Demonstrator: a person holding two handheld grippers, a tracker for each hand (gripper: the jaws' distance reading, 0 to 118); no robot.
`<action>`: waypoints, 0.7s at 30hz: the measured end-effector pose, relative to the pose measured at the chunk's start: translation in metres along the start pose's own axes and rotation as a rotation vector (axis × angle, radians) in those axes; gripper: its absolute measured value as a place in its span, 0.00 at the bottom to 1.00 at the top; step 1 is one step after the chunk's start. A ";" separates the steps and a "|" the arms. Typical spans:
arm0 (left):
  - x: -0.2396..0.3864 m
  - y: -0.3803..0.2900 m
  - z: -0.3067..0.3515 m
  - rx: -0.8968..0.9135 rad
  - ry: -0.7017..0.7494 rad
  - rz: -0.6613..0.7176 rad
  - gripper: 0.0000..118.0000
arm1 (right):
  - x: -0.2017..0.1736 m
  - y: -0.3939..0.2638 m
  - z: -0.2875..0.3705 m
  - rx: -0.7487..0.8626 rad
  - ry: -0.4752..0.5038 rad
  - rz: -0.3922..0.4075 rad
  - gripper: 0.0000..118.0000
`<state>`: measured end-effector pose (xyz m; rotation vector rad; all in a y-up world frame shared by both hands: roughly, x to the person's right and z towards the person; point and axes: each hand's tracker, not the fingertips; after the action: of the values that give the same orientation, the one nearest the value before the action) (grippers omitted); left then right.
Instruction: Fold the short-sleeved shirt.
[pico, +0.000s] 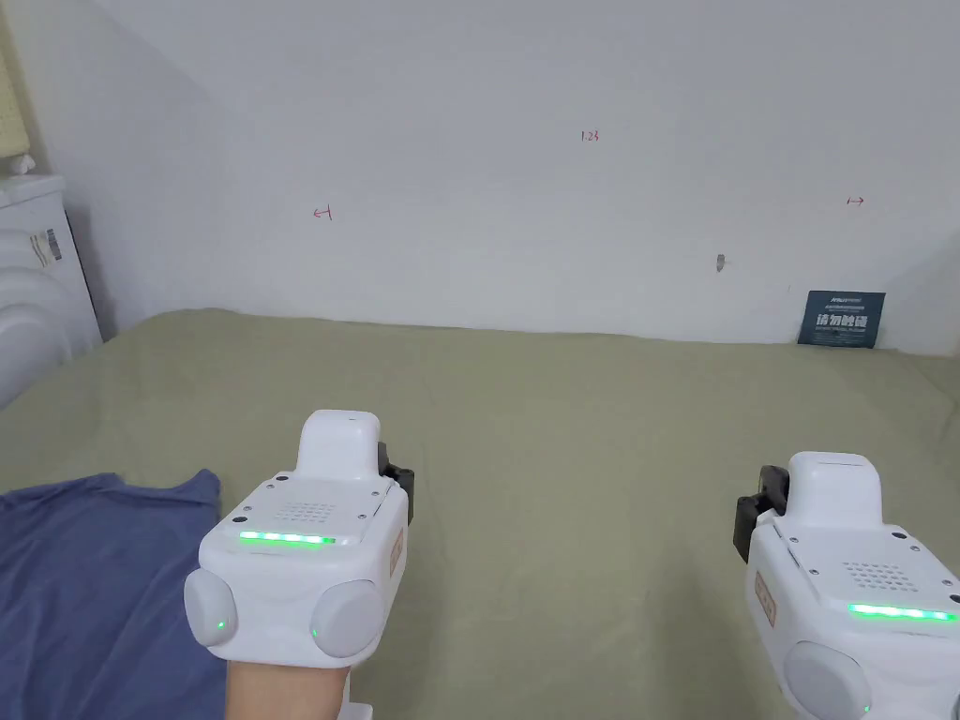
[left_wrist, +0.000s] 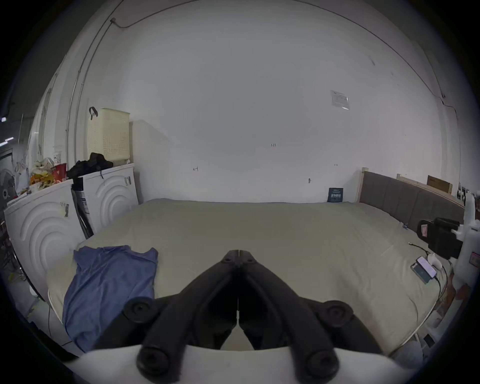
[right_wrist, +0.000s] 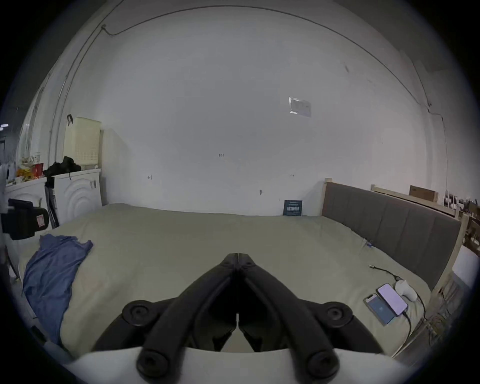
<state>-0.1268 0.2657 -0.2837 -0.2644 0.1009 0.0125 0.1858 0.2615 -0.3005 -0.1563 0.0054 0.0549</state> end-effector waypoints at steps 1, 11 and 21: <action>0.001 -0.001 -0.001 0.001 0.001 -0.007 0.00 | -0.001 0.001 0.000 0.010 -0.014 0.022 0.00; -0.031 0.002 0.007 -0.009 0.041 0.002 0.00 | -0.026 0.009 -0.013 -0.012 0.052 0.051 0.00; -0.171 0.002 0.072 -0.027 0.396 0.086 0.00 | -0.183 0.010 -0.031 -0.001 0.438 0.026 0.00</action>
<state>-0.2894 0.2866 -0.1977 -0.2871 0.5059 0.0465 0.0022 0.2562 -0.3313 -0.1669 0.4446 0.0458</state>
